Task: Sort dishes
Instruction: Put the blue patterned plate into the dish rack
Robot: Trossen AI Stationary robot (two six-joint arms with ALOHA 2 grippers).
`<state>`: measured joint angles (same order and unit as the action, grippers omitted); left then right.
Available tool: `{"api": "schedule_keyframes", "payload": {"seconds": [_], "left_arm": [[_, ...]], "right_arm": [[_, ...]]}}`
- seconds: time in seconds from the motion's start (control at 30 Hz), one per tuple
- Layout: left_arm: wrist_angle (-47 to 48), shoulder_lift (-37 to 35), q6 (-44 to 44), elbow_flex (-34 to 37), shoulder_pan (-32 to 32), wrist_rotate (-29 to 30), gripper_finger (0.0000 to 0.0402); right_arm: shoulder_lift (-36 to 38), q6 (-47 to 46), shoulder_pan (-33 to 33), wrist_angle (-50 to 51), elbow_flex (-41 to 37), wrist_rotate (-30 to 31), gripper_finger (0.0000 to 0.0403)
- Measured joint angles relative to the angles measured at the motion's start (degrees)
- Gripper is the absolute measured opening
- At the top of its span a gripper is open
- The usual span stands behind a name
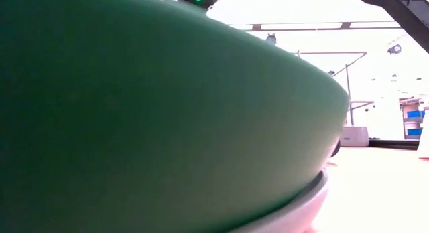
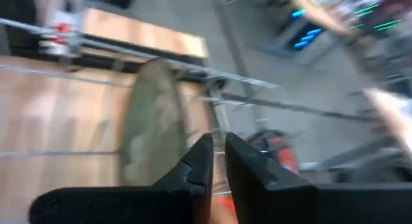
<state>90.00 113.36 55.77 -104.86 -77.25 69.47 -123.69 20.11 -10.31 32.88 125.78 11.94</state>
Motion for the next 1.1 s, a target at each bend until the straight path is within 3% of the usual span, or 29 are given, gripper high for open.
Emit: {"api": "schedule_keyframes", "payload": {"seconds": [0.23, 0.43, 0.57, 0.83, 1.1], "left_arm": [[0.0, 0.0, 0.0, 0.0, 0.0, 0.0, 0.0], [0.0, 0.0, -0.2, 0.0, 0.0, 0.1, 0.0], [0.0, 0.0, -0.9, 0.0, 0.0, 0.3, 0.0], [0.0, 0.0, -1.1, 0.0, 0.0, 0.4, 0.0], [0.1, 0.0, -4.0, 0.3, 1.3, 2.6, 0.0]], "right_arm": [[-0.1, -5.0, -3.3, 0.9, -1.6, -5.9, 0.0117], [-0.1, -5.5, -3.4, 0.6, -4.2, -9.0, 0.015], [-0.1, -5.6, -3.5, -1.7, -5.6, -9.0, 0.0149], [0.0, -6.0, -3.4, -2.2, -6.0, -8.2, 0.0111], [6.2, -6.3, -0.8, 11.8, 0.0, 2.6, 0.0128]]}}
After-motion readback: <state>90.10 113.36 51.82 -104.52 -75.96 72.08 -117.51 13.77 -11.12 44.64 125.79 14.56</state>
